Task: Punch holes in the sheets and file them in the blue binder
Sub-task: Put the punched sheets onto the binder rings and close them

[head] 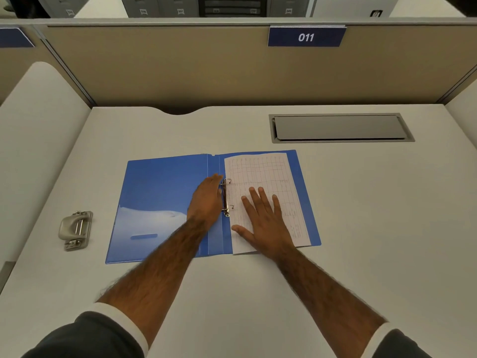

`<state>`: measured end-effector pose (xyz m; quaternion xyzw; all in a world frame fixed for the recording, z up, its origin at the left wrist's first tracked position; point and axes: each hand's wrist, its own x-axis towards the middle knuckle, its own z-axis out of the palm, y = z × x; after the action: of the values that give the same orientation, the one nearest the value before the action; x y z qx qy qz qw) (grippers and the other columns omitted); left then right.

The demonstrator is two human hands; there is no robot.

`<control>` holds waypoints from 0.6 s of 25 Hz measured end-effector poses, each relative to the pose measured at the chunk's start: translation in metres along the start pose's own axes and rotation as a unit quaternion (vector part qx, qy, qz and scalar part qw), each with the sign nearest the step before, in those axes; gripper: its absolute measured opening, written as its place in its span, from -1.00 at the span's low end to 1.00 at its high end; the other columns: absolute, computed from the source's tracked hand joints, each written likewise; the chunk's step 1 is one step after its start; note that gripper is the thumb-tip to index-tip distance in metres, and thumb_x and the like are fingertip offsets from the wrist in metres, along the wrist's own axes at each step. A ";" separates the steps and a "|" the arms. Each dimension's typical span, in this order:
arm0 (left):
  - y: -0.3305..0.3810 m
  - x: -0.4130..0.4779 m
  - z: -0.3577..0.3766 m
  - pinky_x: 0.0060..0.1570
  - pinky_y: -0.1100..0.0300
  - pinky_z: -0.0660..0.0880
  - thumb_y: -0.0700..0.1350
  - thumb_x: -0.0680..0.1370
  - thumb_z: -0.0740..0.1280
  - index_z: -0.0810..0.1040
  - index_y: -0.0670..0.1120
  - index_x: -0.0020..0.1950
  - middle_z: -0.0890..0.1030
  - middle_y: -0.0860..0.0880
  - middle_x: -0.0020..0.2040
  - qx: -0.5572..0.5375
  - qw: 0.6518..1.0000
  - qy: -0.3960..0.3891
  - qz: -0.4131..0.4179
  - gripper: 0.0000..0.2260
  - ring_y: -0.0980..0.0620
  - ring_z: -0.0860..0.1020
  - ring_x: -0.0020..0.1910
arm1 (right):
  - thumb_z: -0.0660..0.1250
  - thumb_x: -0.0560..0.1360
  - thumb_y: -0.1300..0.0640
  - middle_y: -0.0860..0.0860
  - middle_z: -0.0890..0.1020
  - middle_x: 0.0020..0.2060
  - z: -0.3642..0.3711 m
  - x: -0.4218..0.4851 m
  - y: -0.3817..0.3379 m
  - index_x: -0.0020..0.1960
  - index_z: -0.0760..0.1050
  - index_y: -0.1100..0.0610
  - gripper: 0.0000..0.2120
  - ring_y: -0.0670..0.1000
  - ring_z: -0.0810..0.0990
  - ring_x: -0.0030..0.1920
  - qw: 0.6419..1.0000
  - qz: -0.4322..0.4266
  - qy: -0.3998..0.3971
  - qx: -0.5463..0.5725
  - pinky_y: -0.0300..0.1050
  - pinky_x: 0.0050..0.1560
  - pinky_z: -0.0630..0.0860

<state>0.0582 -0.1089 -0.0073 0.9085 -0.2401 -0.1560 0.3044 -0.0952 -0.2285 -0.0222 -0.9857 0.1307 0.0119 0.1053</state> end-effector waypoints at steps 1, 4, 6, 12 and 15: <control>-0.001 -0.003 0.001 0.47 -0.06 0.31 -0.07 0.70 0.13 0.34 -0.10 0.53 0.43 -0.12 0.48 -0.007 1.000 0.008 -0.012 -0.61 -0.14 0.38 0.47 | -0.05 0.52 -0.45 0.10 -0.01 0.63 -0.001 0.004 -0.007 0.62 0.02 0.06 -0.16 0.15 -0.04 0.62 1.000 0.027 0.000 0.005 0.22 0.56 -0.04; 0.004 0.002 -0.002 0.21 0.01 0.49 0.08 0.67 0.18 0.52 -0.11 0.33 0.60 -0.11 0.26 0.010 0.997 0.069 -0.042 -0.64 -0.10 0.55 0.24 | 0.05 0.50 -0.46 0.12 0.50 0.32 -0.008 0.015 -0.032 0.35 0.41 0.10 -0.26 0.11 0.47 0.27 0.995 0.103 0.021 -0.003 0.06 0.26 0.40; 0.012 0.017 -0.008 -0.10 0.07 0.54 0.23 0.62 0.20 0.59 -0.09 0.03 0.68 -0.09 -0.01 0.035 0.996 0.060 -0.063 -0.60 -0.03 0.61 -0.06 | 0.01 0.47 -0.51 0.07 0.57 0.18 -0.010 0.023 -0.046 0.27 0.46 0.10 -0.24 0.06 0.51 0.14 0.991 0.130 -0.006 -0.005 -0.01 0.12 0.47; 0.026 0.050 -0.015 -0.09 0.03 0.59 0.41 0.49 0.24 0.57 -0.15 -0.01 0.64 -0.09 -0.06 0.139 0.982 -0.014 -0.125 -0.41 -0.08 0.61 -0.08 | 0.08 0.47 -0.49 0.03 0.59 -0.14 -0.016 0.043 -0.057 0.06 0.58 0.11 -0.30 0.00 0.49 -0.17 0.984 0.159 -0.070 0.023 -0.08 -0.11 0.49; 0.027 0.054 -0.012 0.05 -0.05 0.60 0.43 0.46 0.25 0.59 -0.14 0.08 0.66 -0.11 0.01 0.151 0.979 -0.021 -0.138 -0.36 -0.10 0.63 -0.02 | 0.06 0.51 -0.45 0.00 0.57 -0.21 -0.014 0.046 -0.055 0.04 0.61 0.09 -0.34 -0.02 0.50 -0.20 0.984 0.157 -0.080 0.024 -0.09 -0.08 0.50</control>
<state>0.0997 -0.1505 0.0113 0.9649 -0.1398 -0.1776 0.1338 -0.0371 -0.1916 0.0000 -0.9461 0.2752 0.1039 0.1357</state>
